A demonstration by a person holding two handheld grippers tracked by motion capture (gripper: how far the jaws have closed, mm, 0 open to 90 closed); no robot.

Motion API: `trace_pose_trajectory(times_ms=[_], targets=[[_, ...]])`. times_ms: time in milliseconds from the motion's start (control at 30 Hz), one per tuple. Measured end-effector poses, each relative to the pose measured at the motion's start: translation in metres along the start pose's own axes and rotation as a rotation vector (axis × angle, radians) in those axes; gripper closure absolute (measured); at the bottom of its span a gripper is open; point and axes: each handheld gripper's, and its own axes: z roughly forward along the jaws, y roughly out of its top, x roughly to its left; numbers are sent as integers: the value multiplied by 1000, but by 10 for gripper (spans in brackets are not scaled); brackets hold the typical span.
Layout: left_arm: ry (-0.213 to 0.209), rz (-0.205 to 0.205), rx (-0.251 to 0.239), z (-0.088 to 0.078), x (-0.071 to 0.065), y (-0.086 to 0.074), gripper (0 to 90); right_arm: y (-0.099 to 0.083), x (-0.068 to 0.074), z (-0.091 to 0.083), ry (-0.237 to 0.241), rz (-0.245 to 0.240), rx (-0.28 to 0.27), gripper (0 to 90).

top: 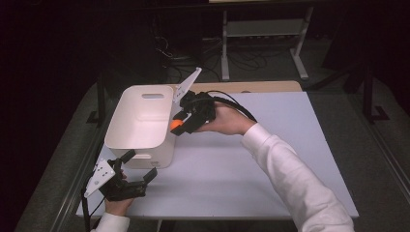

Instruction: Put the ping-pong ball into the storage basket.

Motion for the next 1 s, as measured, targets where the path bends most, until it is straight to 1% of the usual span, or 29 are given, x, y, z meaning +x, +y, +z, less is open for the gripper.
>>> trace_pose_trajectory(times_ms=[200,433,567,600,667,800,867,1000], targets=[[-2,2,-3,0,0,0,4,5,0,-1,0,-4,0,494],[-3,3,-2,0,1,0,4,15,0,-1,1,-22,-9,494],[-5,1,-3,0,0,0,4,19,-1,0,4,-21,-7,494],[-5,0,-3,0,0,0,4,21,-1,-1,3,-15,-6,494],[-5,2,-2,0,0,0,4,24,-2,-1,14,-14,-15,494],[-5,1,-4,0,0,0,4,30,-4,-2,19,-11,-20,494],[-5,2,-6,0,0,0,4,33,-4,-2,12,-17,-21,494],[-5,1,-8,0,0,1,4,38,-5,0,24,-10,-27,494]])
